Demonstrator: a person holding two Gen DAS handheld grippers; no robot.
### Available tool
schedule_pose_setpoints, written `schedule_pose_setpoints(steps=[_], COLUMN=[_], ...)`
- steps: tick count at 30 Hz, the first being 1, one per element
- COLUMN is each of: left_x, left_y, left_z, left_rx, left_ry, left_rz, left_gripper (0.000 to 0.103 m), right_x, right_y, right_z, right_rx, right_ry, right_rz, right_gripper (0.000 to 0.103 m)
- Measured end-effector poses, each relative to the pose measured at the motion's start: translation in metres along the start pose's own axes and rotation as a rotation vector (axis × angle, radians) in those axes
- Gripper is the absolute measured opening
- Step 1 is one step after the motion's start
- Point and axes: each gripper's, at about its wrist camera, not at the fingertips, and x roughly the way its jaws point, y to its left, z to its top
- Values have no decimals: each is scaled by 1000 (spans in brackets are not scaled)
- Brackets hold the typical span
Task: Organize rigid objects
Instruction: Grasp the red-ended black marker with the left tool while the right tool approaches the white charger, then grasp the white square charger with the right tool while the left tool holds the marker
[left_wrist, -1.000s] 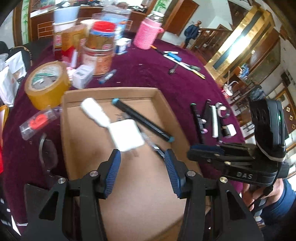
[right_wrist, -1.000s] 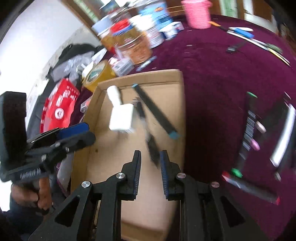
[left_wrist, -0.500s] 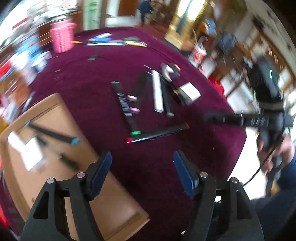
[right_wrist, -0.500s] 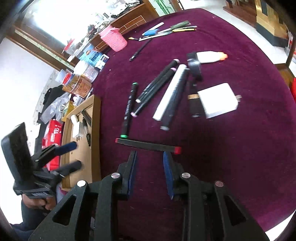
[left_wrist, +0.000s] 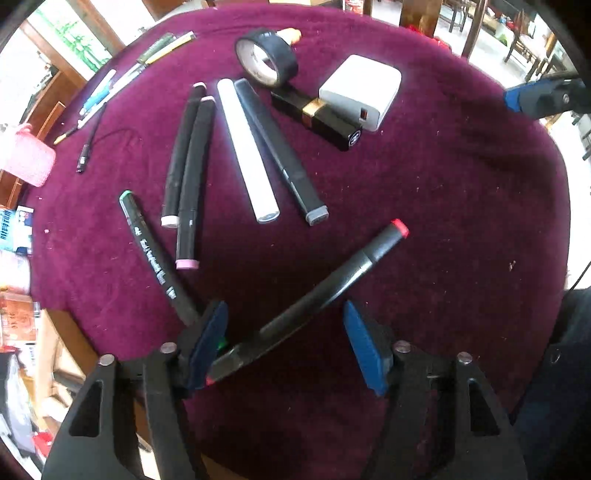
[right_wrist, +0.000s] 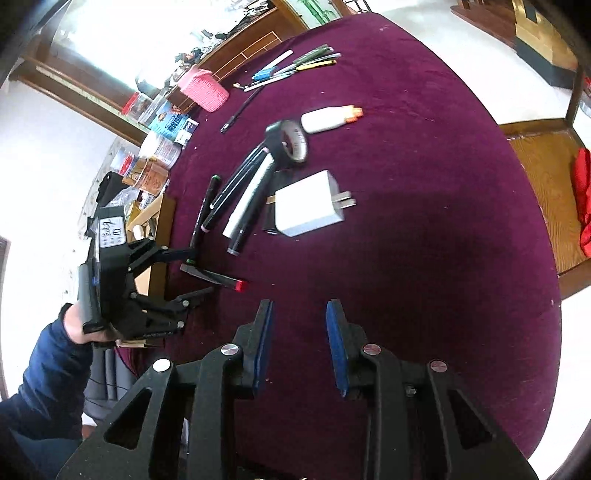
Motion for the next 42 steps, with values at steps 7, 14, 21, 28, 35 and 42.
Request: schedule_pose_setpoints(steps=[7, 14, 21, 28, 35, 42], left_x=[-10, -14, -12, -14, -14, -10], left_y=[-7, -10, -10, -15, -18, -12], left_z=[-16, -40, -41, -47, -48, -37], left_rx=[-185, -324, -371, -498, -598, -632], left_ry=[-20, -61, -66, -65, -37, -17], left_rz=[-9, -55, -70, -15, 20, 36], left_gripper=[13, 12, 12, 12, 12, 15], right_x=[5, 17, 53, 93, 93, 91], right_y=[2, 28, 37, 28, 33, 47], right_z=[3, 28, 92, 122, 86, 63], right_rx=[4, -33, -160, -262, -420, -482], right_ry=[-7, -66, -2, 114, 267, 238], right_rz=[1, -82, -149, -35, 18, -87], right_gripper=[26, 26, 39, 39, 44, 47])
